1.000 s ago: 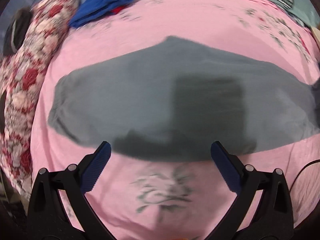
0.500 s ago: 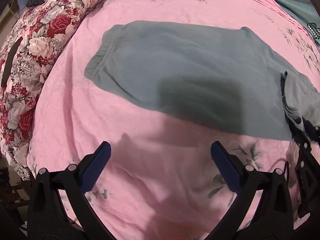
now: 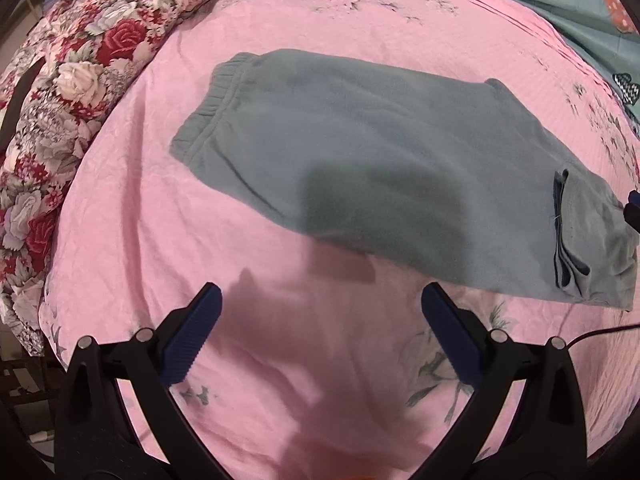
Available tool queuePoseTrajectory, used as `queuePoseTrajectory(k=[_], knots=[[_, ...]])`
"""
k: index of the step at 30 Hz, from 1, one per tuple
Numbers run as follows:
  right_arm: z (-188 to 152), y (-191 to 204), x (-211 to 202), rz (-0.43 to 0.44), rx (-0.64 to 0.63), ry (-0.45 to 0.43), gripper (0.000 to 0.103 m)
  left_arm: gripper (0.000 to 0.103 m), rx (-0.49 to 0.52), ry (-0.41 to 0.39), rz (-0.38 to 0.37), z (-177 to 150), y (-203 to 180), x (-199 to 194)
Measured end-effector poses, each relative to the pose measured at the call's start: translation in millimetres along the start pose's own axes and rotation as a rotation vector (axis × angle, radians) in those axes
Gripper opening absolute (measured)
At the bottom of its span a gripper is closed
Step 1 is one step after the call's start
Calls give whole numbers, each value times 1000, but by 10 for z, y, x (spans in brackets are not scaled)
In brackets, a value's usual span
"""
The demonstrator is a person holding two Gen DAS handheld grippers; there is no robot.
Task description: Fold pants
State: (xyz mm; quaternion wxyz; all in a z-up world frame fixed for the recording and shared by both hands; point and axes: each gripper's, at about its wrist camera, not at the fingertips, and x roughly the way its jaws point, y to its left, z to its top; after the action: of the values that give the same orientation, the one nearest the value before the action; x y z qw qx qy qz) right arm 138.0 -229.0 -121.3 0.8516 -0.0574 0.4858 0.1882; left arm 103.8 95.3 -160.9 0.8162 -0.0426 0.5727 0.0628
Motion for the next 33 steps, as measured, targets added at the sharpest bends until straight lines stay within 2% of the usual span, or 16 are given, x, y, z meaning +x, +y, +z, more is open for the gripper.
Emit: queuePoseTrajectory(k=[2,5,8,11,14,15,17,20,24,26,28,29,30,33], knots=[[50,-148,34,29,-30,44,57,101,-24,-2,6,-36,67,-17],[107,-164,103,159,-92,116,57,101,-49,15,9,-84,106,6],[179,-33,271,181,-206,178,56,101,-46,15,18,-113,96,-20],[249,40,423,206,-261,220,53,101,-45,-4,31,-151,92,-112],[267,175,498,221,-335,246,41,101,-61,-7,47,-195,132,-159],[256,233,532,209,-371,259,28,101,-70,-3,50,-207,160,-157],[235,275,558,186,-418,264,16,101,-93,9,56,-234,209,-140],[218,279,536,164,-444,243,11,101,-115,17,59,-262,250,-137],[227,149,487,120,-392,200,11,101,-115,10,67,-261,239,-164],[212,117,518,132,-361,204,12,101,-109,12,64,-252,213,-155],[206,115,494,134,-325,193,22,101,-93,15,62,-238,168,-147],[212,70,434,129,-283,173,42,101,-81,14,63,-224,130,-152],[221,9,350,129,-224,134,51,101,-72,10,62,-210,104,-161],[145,-359,22,232,83,11,51,101,-38,-4,52,-164,1,-199]])
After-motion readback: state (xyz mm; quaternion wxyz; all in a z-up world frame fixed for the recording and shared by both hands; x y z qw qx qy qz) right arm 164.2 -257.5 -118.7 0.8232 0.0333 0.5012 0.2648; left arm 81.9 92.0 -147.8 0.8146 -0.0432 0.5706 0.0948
